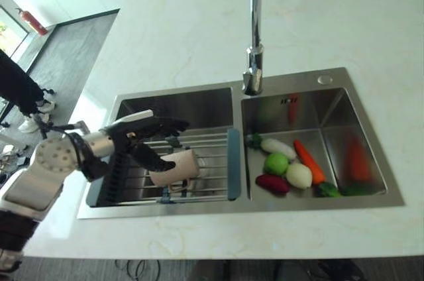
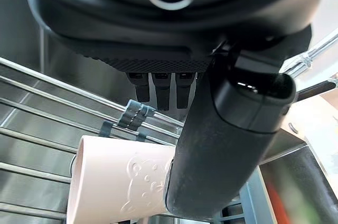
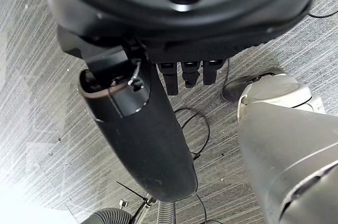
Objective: Place the dishes in the dishwasher.
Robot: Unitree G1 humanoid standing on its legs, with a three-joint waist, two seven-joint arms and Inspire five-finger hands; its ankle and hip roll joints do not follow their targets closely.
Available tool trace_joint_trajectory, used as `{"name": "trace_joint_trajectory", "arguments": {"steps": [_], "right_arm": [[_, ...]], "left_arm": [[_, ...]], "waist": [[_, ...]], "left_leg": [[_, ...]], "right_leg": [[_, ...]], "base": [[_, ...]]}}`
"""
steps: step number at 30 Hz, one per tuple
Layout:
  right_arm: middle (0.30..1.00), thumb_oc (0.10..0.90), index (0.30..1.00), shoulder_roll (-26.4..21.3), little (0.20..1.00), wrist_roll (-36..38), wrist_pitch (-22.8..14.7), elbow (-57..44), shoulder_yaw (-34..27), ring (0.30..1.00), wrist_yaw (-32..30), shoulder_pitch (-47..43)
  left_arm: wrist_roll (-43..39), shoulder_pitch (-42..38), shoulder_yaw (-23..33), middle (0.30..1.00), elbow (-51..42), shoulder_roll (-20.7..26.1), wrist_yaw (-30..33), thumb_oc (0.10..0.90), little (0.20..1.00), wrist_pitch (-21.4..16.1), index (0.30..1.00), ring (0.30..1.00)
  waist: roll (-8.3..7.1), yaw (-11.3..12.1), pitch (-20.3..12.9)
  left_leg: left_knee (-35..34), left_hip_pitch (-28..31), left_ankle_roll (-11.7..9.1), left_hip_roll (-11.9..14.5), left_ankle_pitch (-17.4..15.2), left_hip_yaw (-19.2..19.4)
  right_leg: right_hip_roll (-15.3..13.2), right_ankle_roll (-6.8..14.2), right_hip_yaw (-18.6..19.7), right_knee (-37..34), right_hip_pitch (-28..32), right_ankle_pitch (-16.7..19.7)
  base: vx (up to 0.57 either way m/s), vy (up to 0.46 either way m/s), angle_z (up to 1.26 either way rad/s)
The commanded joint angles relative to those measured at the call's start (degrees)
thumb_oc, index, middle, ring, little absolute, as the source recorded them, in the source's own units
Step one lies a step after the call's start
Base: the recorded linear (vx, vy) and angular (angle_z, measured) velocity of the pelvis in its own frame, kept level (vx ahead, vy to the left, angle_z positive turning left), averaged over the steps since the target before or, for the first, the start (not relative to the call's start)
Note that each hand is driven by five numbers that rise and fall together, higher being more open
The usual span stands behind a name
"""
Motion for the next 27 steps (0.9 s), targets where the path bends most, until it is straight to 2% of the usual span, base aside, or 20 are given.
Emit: {"name": "trace_joint_trajectory", "arguments": {"steps": [1, 6, 11, 17, 27], "right_arm": [[0.900, 0.800, 0.900, -1.6, 0.900, 1.5, -2.4, -2.0, -1.7, 0.900, 0.8, -0.2], [0.900, 0.800, 0.900, -1.8, 0.900, 1.6, -2.6, -2.5, -1.4, 0.900, 0.8, -0.7], [0.900, 0.800, 0.900, -2.5, 0.900, 1.1, -2.1, -2.4, -1.2, 0.900, 1.0, -1.7], [0.900, 0.800, 0.900, -3.0, 0.900, 1.0, -1.7, -2.1, -1.0, 0.900, 1.2, -2.6], [0.900, 0.800, 0.900, -3.5, 0.900, 1.9, -2.0, -2.4, -1.3, 0.900, 1.0, -2.6]], "left_arm": [[-2.7, -2.9, 11.7, 0.900, -1.6, 2.3, 2.9, 0.800, 0.900, -2.8, 0.900, 0.900], [-3.6, -0.1, 14.6, 0.900, -3.1, 2.1, 3.0, 0.800, 0.900, -2.9, 0.900, 0.900], [-4.3, 2.6, 16.4, 0.900, -3.7, 1.9, -0.1, 0.800, 0.900, -1.0, 0.900, 0.900], [-4.7, 3.6, 15.2, 0.900, -4.9, 1.1, -2.7, 0.800, 0.900, -0.3, 0.900, 0.900], [-4.3, 0.1, 11.3, 0.900, -5.9, 0.6, -3.8, 0.800, 0.900, -0.8, 0.900, 0.900]], "waist": [[-0.35, 0.6, -0.7], [-0.17, 1.6, -0.8], [0.10, 2.5, -0.9], [0.46, 2.8, -0.6], [0.38, 1.0, 0.4]], "left_leg": [[6.7, -0.3, 1.2, 0.0, -9.6, 1.0], [6.7, -0.6, 1.1, 0.0, -9.3, 0.6], [6.7, -0.8, 0.8, 0.1, -9.0, 0.2], [6.7, -0.9, 0.6, 0.1, -8.8, -0.2], [6.7, -1.1, 0.3, 0.6, -8.9, 0.8]], "right_leg": [[-3.2, 4.7, -1.5, -2.8, 2.7, -0.9], [-3.5, 4.5, -2.6, -2.8, 3.1, -1.1], [-3.4, 4.3, -3.5, -2.8, 3.4, -1.4], [-3.2, 4.1, -4.0, -2.8, 3.7, -1.5], [-3.1, 4.3, -3.0, -2.8, 2.6, -1.0]], "base": [[-0.01, -0.015, 0.04], [-0.02, -0.017, 0.11], [0.00, -0.024, 0.08], [0.01, -0.015, 0.11], [0.01, -0.002, -0.01]]}}
